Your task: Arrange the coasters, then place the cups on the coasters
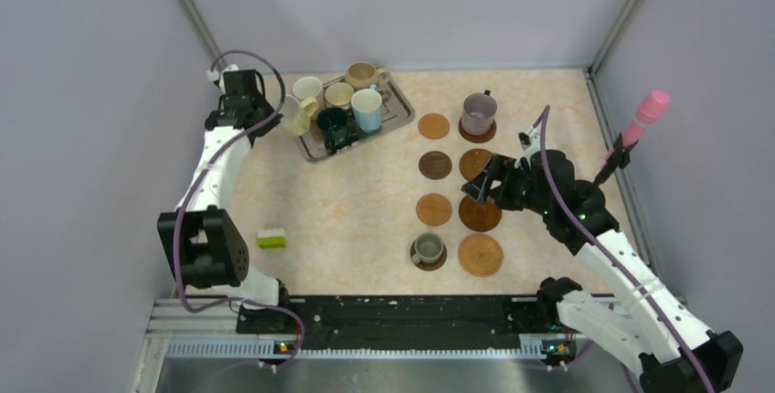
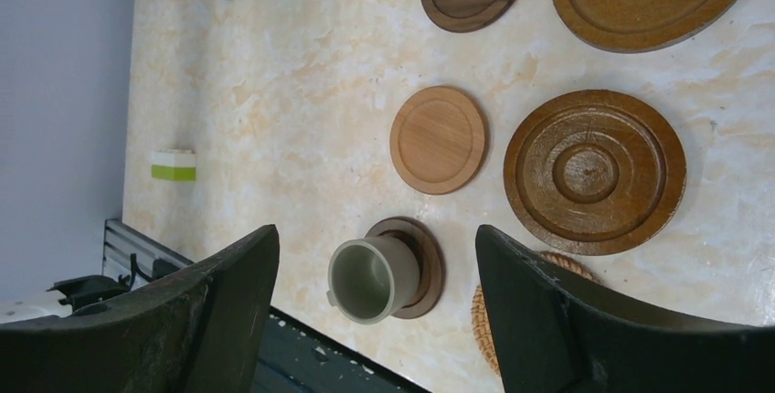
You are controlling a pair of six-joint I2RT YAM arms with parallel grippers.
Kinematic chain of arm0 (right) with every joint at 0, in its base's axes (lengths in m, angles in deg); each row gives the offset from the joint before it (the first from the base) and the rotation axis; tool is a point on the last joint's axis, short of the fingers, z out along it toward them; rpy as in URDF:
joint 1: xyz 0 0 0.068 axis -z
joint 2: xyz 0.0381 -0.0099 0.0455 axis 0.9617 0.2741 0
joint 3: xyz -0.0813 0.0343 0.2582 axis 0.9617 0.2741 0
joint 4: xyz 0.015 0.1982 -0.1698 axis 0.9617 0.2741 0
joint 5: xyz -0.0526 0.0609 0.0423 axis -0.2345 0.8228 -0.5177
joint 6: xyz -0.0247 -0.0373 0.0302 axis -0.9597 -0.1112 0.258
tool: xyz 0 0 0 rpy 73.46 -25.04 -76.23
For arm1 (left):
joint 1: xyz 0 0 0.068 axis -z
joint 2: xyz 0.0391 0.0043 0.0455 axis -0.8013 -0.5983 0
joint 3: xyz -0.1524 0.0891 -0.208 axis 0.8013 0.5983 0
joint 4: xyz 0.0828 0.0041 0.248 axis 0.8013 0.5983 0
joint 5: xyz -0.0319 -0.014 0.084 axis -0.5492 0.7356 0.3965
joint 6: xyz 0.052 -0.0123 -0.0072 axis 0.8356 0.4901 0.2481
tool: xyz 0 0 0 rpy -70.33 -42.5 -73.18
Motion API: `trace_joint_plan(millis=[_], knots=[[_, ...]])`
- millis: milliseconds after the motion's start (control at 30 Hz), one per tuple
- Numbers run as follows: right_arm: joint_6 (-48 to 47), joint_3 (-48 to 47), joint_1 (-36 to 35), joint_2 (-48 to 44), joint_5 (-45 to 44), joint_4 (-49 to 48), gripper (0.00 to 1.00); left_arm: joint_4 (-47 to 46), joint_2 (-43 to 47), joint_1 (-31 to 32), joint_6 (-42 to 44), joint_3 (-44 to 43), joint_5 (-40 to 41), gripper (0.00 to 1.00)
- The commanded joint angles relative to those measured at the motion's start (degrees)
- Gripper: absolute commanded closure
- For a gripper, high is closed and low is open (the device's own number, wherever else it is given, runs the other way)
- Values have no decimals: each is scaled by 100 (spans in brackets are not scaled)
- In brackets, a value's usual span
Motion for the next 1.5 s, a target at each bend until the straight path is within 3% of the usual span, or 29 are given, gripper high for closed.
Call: trace_joint_plan(millis=[0, 433, 733, 1067, 1333, 1400, 1467], knots=[[258, -284, 7, 139, 105, -307, 22, -417, 870, 297, 43, 411, -597, 100], [-181, -1575, -112, 1311, 656, -559, 33, 477, 1722, 2380, 1461, 825, -1257, 100], [-74, -2437, -929, 2411, 523, -687, 36, 1398, 1488, 3330, 1797, 298, -809, 100], [355, -3270, -1826, 3940, 566, -1015, 39, 1714, 1323, 3706, 1786, 160, -667, 100], [304, -3531, -2325, 4617, 296, -770, 43, 1807, 1229, 3772, 1785, 51, -645, 100], [320, -3506, -2363, 4644, 275, -786, 50, 1811, 1233, 3776, 1770, 26, -688, 100], [347, -3487, -2383, 4629, 216, -808, 65, 1812, 1250, 3782, 1727, 23, -704, 100]])
